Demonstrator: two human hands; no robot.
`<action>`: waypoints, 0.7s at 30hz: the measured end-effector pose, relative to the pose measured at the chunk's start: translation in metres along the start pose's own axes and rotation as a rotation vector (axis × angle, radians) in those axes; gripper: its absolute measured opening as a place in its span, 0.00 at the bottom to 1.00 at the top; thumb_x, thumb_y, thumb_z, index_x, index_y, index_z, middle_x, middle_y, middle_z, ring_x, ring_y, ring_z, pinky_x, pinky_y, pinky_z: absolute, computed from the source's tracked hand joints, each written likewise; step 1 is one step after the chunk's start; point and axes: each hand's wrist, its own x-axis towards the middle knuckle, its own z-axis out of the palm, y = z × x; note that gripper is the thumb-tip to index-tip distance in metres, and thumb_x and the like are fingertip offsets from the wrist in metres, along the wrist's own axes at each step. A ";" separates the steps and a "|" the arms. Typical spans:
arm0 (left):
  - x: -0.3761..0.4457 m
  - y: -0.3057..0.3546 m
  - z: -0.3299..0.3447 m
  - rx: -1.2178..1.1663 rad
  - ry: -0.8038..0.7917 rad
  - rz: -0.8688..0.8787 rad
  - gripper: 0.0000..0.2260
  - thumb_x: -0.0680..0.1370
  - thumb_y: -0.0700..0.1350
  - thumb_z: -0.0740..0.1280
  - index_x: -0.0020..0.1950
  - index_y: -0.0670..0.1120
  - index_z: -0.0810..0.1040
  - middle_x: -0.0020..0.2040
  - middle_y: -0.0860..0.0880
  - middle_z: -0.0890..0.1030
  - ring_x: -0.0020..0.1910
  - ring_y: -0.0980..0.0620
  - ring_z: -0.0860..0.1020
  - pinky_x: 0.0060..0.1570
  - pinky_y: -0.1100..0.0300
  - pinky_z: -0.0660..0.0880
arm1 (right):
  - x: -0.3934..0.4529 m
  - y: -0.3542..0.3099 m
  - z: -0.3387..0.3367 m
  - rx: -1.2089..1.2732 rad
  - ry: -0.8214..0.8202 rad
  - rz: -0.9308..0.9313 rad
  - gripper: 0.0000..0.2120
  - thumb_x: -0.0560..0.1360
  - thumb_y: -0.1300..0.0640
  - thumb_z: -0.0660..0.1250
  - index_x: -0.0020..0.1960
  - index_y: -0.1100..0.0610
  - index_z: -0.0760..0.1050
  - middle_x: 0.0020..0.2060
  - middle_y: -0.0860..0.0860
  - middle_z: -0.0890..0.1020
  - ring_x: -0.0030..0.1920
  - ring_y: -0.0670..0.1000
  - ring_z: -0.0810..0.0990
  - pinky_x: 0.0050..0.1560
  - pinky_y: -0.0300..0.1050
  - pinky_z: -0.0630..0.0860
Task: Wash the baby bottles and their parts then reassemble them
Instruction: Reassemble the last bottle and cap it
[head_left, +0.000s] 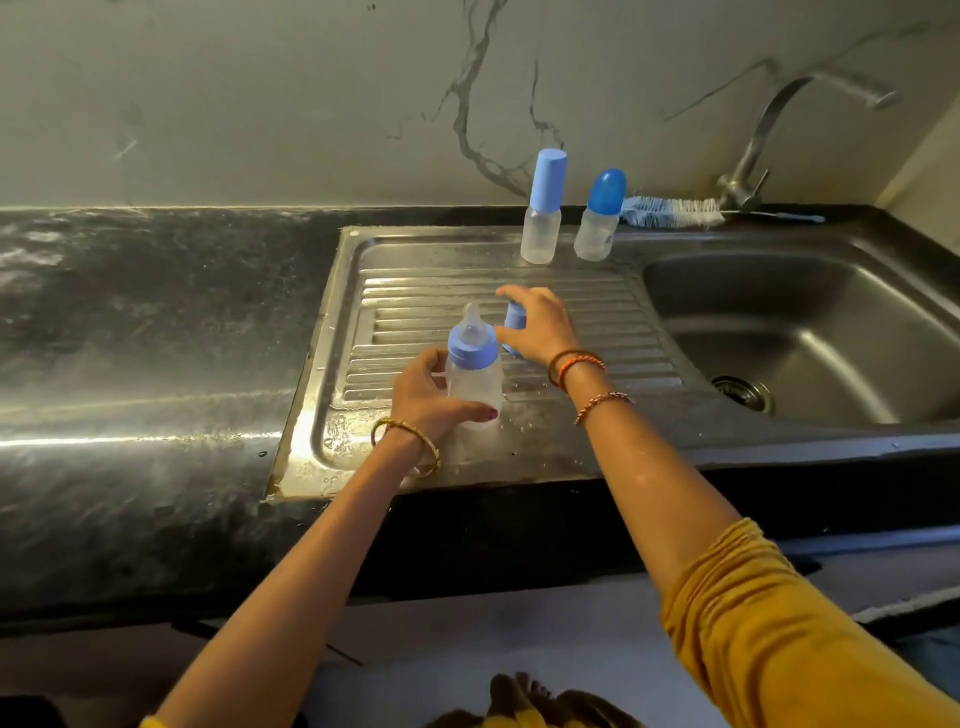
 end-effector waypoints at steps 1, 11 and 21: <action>0.002 0.003 0.003 0.010 -0.002 0.000 0.29 0.56 0.37 0.80 0.55 0.42 0.74 0.49 0.47 0.78 0.48 0.48 0.77 0.42 0.59 0.74 | -0.002 0.003 0.003 -0.012 0.018 -0.020 0.22 0.71 0.61 0.69 0.65 0.57 0.72 0.60 0.60 0.72 0.60 0.59 0.73 0.58 0.47 0.70; 0.002 0.032 0.081 -0.039 -0.051 0.018 0.29 0.58 0.35 0.79 0.55 0.43 0.74 0.49 0.49 0.77 0.47 0.51 0.74 0.37 0.69 0.69 | -0.043 0.103 -0.082 0.211 0.300 0.210 0.17 0.68 0.67 0.69 0.55 0.56 0.79 0.53 0.55 0.79 0.55 0.53 0.76 0.49 0.37 0.69; 0.013 0.072 0.160 -0.063 -0.105 0.100 0.32 0.57 0.37 0.80 0.59 0.45 0.74 0.56 0.45 0.77 0.51 0.49 0.75 0.47 0.59 0.72 | -0.067 0.135 -0.188 0.683 0.464 0.256 0.09 0.76 0.59 0.64 0.56 0.54 0.75 0.47 0.52 0.80 0.46 0.51 0.80 0.39 0.42 0.78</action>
